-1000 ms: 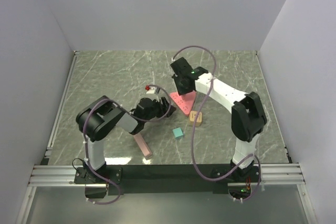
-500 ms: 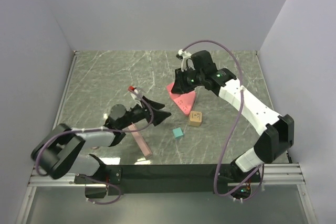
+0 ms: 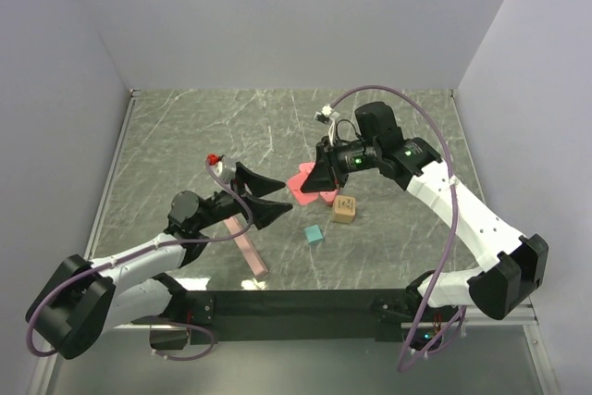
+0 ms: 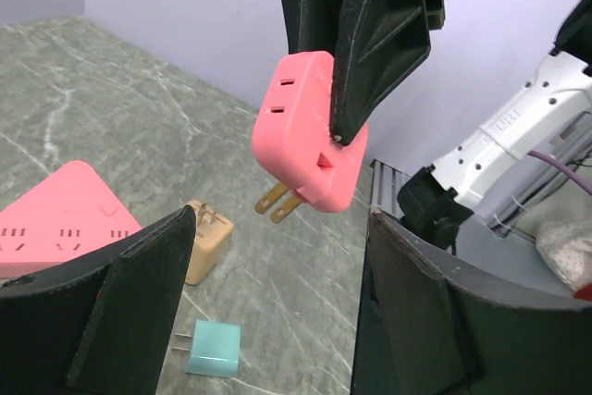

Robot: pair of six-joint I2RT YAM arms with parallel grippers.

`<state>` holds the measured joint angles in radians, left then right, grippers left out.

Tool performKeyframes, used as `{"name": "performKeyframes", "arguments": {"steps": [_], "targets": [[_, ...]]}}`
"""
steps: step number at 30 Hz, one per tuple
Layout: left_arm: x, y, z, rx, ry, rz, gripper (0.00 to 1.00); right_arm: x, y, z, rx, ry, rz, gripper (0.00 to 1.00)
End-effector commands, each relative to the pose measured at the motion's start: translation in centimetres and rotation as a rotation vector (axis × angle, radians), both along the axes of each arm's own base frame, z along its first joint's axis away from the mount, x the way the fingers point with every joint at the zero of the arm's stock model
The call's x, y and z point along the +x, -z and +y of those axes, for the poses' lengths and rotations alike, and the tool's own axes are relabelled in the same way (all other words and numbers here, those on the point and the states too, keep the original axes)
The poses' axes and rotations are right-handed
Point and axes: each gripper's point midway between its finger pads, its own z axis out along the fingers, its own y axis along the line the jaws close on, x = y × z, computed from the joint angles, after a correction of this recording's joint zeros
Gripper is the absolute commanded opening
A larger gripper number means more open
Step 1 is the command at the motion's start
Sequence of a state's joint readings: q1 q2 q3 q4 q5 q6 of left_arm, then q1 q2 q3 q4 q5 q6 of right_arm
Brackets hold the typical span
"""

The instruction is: Insert the plug

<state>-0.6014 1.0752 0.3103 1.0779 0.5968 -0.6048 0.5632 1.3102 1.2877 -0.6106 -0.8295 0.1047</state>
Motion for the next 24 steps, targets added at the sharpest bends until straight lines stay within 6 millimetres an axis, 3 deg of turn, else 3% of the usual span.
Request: {"name": "performKeyframes", "arguments": {"steps": [1, 8, 12, 24], "targets": [[-1.7, -1.0, -0.1, -0.027, 0.083, -0.049, 0.81, -1.7, -1.4, 0.7, 0.084, -0.105, -0.013, 0.0], [-3.1, -2.6, -0.8, -0.086, 0.185, -0.073, 0.8, -2.1, -1.5, 0.9, 0.088, -0.129, -0.018, 0.0], [-3.2, -2.4, -1.9, -0.081, 0.22, -0.055, 0.78, -2.1, -1.2, 1.0, 0.081, -0.127, -0.014, 0.0], [-3.4, -3.7, -2.3, -0.121, 0.235, -0.071, 0.71, -2.3, -0.1, 1.0, 0.055, -0.129, -0.011, 0.0]]}}
